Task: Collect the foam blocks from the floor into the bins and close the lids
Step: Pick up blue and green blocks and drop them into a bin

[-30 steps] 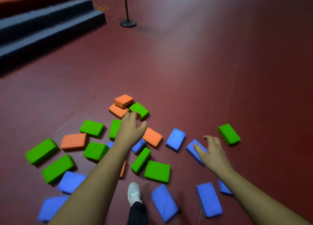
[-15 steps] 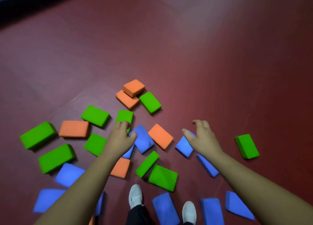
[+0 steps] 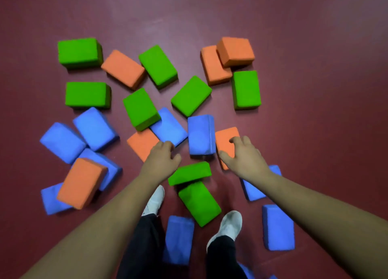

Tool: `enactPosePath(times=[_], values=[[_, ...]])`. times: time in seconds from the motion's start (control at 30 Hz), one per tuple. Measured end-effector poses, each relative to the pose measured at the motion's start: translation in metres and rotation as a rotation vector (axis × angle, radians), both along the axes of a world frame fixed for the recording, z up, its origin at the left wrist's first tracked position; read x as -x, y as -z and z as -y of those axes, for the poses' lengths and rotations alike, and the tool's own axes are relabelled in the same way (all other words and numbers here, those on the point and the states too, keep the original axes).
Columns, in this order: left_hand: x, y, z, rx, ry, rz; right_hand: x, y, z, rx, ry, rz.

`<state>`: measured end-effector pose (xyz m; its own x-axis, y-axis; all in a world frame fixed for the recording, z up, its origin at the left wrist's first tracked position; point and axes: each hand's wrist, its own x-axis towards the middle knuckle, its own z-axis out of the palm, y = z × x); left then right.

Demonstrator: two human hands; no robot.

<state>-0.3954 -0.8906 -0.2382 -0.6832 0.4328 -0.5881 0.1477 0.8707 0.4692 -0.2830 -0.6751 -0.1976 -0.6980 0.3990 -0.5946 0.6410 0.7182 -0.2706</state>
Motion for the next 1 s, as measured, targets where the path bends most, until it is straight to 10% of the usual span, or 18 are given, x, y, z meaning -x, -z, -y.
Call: enactPosePath(times=[0.5,0.77,1.0], values=[[-0.062,0.315,0.022,0.212,0.07,0.036,-0.053,0.401,0.035,0.071,-0.737,0.204],[-0.054,0.324,0.027,0.084,-0.15,-0.089,-0.063,0.405,0.016,0.281,-0.383,-0.107],[-0.017,0.335,-0.079,0.054,-0.201,0.003,-0.084,0.364,-0.074,0.291,-0.328,0.194]])
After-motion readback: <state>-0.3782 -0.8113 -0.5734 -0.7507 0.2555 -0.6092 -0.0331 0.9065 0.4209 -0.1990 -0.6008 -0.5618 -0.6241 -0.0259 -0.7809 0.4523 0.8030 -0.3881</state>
